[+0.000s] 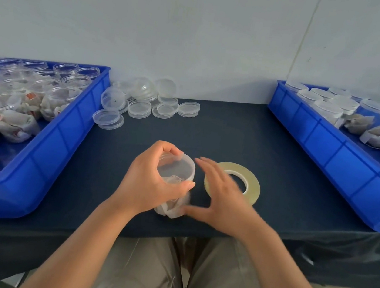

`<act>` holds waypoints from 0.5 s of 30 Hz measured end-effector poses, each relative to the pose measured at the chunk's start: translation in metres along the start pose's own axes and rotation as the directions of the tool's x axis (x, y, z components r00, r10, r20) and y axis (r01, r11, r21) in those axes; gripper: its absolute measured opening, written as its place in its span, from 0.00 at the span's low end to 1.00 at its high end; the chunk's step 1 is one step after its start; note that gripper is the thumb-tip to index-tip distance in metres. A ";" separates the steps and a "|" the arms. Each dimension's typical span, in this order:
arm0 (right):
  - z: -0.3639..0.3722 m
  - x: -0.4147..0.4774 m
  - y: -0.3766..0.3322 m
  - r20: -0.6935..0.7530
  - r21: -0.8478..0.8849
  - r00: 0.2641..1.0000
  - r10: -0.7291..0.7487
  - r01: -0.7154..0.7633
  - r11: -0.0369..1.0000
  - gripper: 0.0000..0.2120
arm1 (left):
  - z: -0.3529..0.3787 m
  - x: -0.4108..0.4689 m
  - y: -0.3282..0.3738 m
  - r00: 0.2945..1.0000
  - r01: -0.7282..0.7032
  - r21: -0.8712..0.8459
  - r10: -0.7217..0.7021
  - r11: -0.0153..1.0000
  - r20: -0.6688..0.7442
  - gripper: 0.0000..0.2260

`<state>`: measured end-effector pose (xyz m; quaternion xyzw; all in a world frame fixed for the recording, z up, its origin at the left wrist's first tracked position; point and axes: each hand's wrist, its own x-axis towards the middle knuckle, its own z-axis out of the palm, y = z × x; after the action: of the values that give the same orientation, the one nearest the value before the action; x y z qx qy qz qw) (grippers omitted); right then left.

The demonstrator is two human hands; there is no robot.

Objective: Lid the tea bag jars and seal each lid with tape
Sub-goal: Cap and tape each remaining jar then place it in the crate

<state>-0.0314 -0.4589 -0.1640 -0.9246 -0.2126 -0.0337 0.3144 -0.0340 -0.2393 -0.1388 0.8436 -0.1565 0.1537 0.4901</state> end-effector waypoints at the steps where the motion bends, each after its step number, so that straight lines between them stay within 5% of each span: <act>1: -0.008 -0.005 0.008 -0.055 -0.106 0.998 0.043 -0.049 0.993 0.46 | 0.000 0.000 -0.001 1.000 0.005 0.001 -0.005 1.000 0.004 0.26; 4: -0.027 -0.016 0.032 -0.067 -0.320 0.972 0.226 -0.236 0.918 0.30 | 0.000 0.001 -0.002 1.000 0.015 -0.011 -0.015 1.000 0.018 0.27; 6: -0.033 -0.023 0.044 0.045 -0.436 0.968 0.246 -0.202 0.877 0.24 | 0.000 0.004 -0.004 0.999 0.012 -0.016 -0.012 1.000 0.038 0.27; 10: -0.028 -0.035 0.043 0.070 -0.452 0.995 0.075 -0.035 0.891 0.27 | -0.001 0.010 -0.006 0.997 0.000 -0.002 0.000 1.000 0.074 0.28; 15: -0.012 -0.041 0.033 0.159 -0.464 0.986 0.040 0.039 0.885 0.32 | -0.003 0.012 -0.007 0.995 -0.012 0.041 0.008 0.999 0.099 0.28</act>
<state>-0.0543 -0.5045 -0.1814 -0.9725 -0.2233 -0.0073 0.0651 -0.0207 -0.2346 -0.1378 0.8594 -0.1814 0.1176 0.4633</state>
